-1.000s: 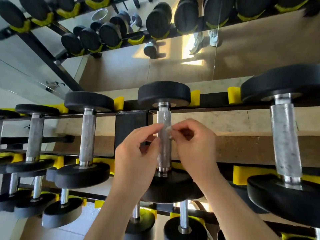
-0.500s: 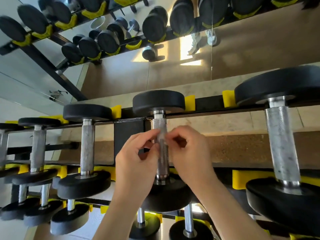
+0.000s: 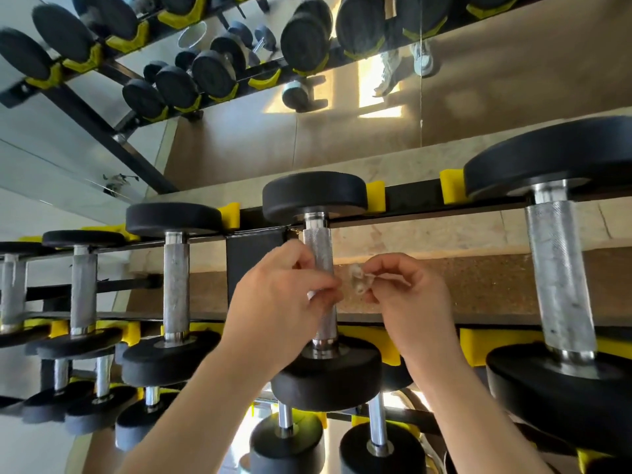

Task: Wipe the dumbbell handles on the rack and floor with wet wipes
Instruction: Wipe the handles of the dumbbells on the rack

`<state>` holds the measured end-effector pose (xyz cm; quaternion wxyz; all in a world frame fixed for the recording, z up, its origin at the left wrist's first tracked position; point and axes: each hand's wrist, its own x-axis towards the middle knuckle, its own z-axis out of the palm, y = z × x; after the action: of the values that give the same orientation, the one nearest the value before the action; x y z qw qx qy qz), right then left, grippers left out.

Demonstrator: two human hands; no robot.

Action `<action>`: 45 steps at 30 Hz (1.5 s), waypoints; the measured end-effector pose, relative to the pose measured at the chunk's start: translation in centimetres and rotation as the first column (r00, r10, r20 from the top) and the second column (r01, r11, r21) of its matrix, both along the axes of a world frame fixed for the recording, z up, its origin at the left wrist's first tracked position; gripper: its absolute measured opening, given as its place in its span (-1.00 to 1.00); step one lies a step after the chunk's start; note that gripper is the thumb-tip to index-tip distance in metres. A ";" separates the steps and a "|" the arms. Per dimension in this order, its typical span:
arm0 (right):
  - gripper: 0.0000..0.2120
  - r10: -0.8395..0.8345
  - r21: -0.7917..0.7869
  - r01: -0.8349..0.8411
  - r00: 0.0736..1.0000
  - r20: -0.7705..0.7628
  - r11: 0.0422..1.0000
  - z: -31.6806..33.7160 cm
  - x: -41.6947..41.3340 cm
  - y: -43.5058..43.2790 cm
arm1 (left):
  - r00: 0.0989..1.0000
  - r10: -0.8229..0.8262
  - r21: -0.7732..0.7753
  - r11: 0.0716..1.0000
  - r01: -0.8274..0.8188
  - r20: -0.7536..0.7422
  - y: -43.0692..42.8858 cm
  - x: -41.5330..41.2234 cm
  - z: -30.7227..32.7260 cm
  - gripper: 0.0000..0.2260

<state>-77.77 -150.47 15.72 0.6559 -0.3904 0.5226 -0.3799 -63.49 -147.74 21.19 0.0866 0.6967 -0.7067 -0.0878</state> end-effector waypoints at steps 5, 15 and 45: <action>-0.78 -0.029 0.129 0.000 0.974 0.226 0.992 0.4 0.8 -0.2 | 0.992 -0.117 -0.057 0.991 0.119 0.047 0.0 -0.3 -1.0 -0.94; -0.82 0.217 -0.175 -0.245 0.962 -0.165 0.954 0.5 0.9 2.0 | 0.895 0.350 0.130 0.936 -0.326 -0.277 0.5 3.1 0.1 -0.81; -0.85 -0.012 -0.541 -0.724 0.594 -0.804 0.428 3.4 3.5 -1.6 | 0.605 0.526 0.210 0.831 -0.515 -0.598 7.3 1.1 -2.8 -0.73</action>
<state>-74.23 -152.05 19.11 0.1961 -0.8778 0.3705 -0.2319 -62.36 -140.43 18.35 0.3351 0.8007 -0.4006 -0.2935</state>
